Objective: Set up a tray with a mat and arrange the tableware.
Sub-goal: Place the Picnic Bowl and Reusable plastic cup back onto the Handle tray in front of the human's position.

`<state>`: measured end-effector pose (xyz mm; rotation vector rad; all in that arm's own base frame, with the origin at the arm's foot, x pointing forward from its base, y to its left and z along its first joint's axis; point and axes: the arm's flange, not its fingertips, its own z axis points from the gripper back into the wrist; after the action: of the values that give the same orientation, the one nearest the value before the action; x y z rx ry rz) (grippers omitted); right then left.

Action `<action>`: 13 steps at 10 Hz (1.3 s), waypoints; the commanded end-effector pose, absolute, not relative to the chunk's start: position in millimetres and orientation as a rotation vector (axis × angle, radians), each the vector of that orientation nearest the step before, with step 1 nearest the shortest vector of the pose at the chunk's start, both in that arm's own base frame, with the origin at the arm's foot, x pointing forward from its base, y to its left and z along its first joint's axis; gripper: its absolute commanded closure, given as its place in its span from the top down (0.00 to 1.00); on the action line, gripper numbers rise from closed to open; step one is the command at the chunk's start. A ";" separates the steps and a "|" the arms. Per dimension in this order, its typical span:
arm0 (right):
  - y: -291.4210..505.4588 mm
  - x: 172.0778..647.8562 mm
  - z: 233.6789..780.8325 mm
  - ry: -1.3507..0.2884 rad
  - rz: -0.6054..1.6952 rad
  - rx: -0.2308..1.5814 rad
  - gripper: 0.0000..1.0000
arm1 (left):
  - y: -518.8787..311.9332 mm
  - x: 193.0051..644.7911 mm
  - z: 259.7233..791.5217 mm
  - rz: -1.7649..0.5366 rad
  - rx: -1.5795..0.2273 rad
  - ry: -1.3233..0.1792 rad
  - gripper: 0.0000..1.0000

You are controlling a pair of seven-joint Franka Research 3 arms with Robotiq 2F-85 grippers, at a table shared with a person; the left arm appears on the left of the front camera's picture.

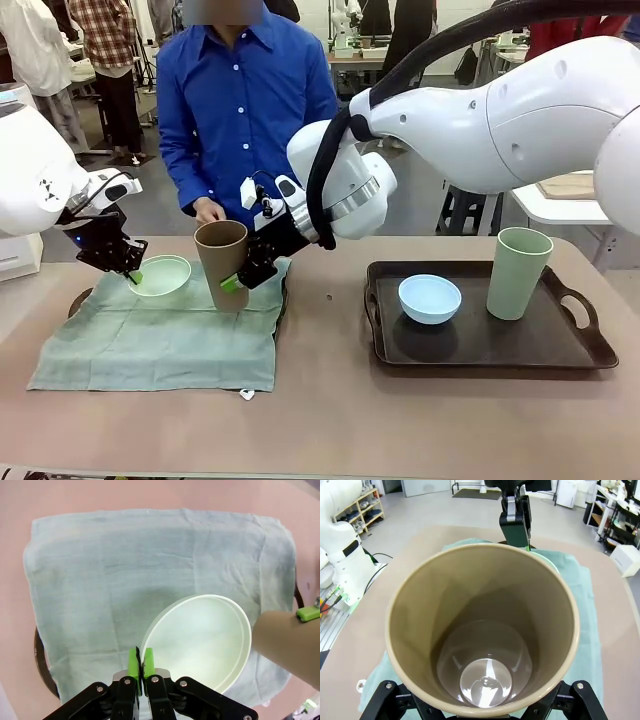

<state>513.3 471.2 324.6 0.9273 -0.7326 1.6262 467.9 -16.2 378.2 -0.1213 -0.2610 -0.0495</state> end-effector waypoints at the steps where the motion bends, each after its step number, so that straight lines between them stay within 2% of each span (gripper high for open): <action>1: 470.3 513.8 324.0 -0.732 1.625 0.925 0.84 | -15.7 467.0 384.3 -0.047 -0.126 -0.272 0.04; 8: 462.3 526.4 292.2 -0.706 1.634 0.969 0.84 | -29.5 482.5 346.8 -0.070 -0.106 -0.200 0.04; 9: 462.4 528.0 288.4 -0.695 1.632 0.983 1.00 | -29.8 483.6 346.2 -0.068 -0.106 -0.197 0.36; 11: 462.2 527.8 287.4 -0.676 1.626 0.973 1.00 | -28.8 483.0 344.3 -0.070 -0.106 -0.182 0.96; 12: 459.2 526.8 293.6 -0.639 1.583 0.913 1.00 | -28.8 482.5 345.1 -0.066 -0.104 -0.172 1.00; 13: 452.8 524.9 300.4 -0.555 1.533 0.861 1.00 | -28.0 480.9 347.1 -0.065 -0.097 -0.160 1.00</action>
<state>530.8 458.1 288.6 0.9389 -0.6434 1.5735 479.4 -29.0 343.6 -0.1154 -0.1810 -0.0727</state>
